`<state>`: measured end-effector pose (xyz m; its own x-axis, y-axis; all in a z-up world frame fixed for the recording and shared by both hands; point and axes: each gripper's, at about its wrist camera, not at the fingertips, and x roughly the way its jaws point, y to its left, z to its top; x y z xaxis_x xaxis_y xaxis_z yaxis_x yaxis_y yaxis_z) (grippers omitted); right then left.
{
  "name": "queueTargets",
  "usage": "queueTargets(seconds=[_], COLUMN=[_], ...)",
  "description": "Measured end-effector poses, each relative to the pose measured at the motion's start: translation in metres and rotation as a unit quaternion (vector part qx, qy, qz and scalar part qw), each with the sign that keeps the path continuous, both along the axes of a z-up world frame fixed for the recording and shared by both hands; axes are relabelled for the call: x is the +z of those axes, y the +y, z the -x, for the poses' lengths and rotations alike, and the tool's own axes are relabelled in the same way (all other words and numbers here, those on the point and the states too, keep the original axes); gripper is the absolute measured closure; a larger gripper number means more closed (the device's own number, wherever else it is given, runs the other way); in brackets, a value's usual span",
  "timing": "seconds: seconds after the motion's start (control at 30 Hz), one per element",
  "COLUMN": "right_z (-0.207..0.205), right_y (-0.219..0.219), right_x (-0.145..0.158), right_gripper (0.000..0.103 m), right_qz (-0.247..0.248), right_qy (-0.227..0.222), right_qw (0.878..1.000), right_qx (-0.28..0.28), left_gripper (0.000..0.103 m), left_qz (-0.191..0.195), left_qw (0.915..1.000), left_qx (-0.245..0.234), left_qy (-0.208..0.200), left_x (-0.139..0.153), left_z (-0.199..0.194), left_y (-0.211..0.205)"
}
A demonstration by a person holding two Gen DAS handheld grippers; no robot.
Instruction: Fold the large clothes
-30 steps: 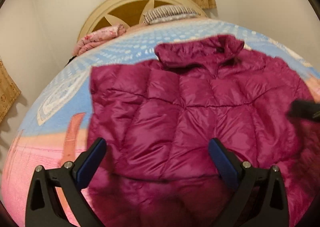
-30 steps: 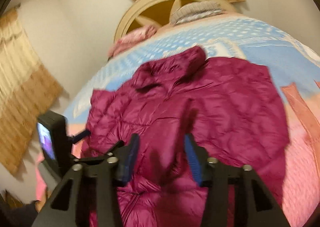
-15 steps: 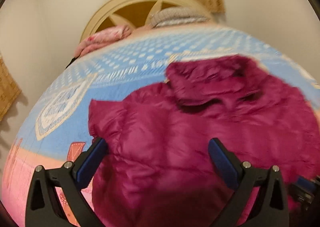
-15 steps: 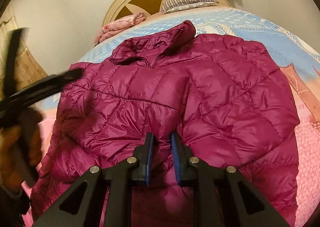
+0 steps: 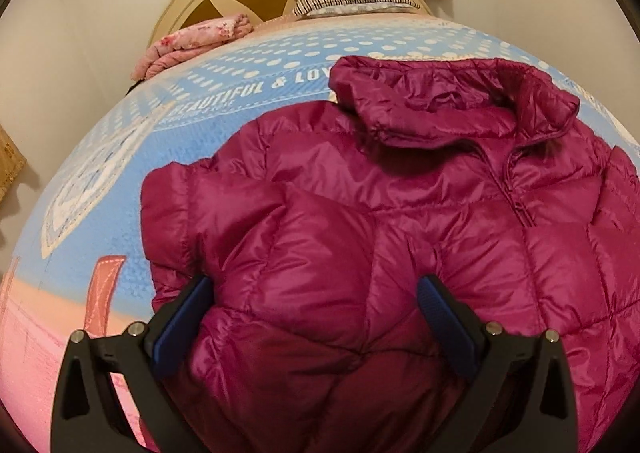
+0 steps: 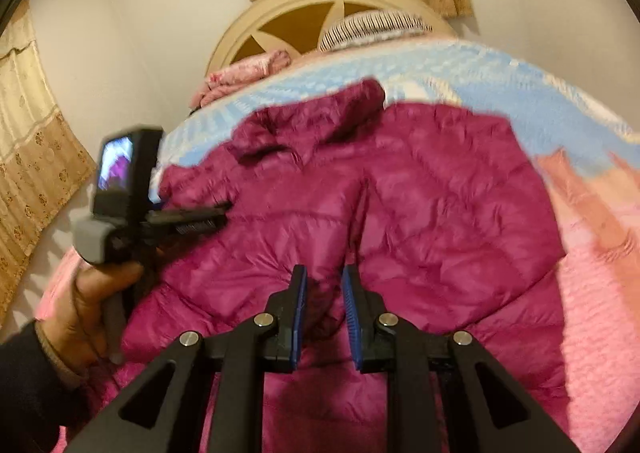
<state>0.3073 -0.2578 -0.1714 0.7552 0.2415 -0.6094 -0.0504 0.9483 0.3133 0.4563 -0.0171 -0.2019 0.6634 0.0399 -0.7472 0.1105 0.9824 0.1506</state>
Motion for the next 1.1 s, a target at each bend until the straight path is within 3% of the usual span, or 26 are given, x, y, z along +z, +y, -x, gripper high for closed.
queueTargets(seconds=[0.1, 0.2, 0.33, 0.5, 0.67, 0.77, 1.1], right_z=[-0.009, -0.025, -0.059, -0.069, -0.069, -0.067, -0.066], right_y=[0.009, 0.028, 0.046, 0.039, 0.039, 0.035, 0.039], right_x=[0.027, 0.045, 0.017, -0.034, -0.041, -0.043, -0.044], right_gripper=[0.084, 0.084, 0.084, 0.085, 0.085, 0.085, 0.085], right_qz=[-0.016, 0.006, 0.021, 0.014, 0.009, -0.004, 0.017], right_qy=[-0.018, -0.038, 0.012, 0.068, 0.073, 0.069, 0.066], right_qw=[1.000, 0.999, 0.999, 0.997, 0.996, 0.997, 0.997], right_qx=[0.012, 0.025, 0.040, 0.038, 0.042, 0.042, 0.039], left_gripper=[0.000, 0.000, 0.000, 0.000, 0.000, 0.000, 0.000], left_qz=[0.003, 0.009, 0.028, 0.051, 0.022, 0.041, 0.089], left_qw=[1.0000, 0.9999, 0.9994, 0.9969, 0.9978, 0.9969, 0.9926], left_qx=[0.001, 0.000, 0.019, 0.038, 0.060, 0.060, 0.065], left_qy=[0.003, 0.007, -0.001, -0.047, 0.016, 0.029, 0.052], left_x=[-0.001, -0.002, 0.008, 0.042, 0.013, -0.003, -0.013], left_z=[-0.002, -0.002, -0.001, 0.001, -0.032, -0.034, -0.041], left_y=[-0.001, 0.000, 0.010, 0.034, 0.043, 0.049, 0.063])
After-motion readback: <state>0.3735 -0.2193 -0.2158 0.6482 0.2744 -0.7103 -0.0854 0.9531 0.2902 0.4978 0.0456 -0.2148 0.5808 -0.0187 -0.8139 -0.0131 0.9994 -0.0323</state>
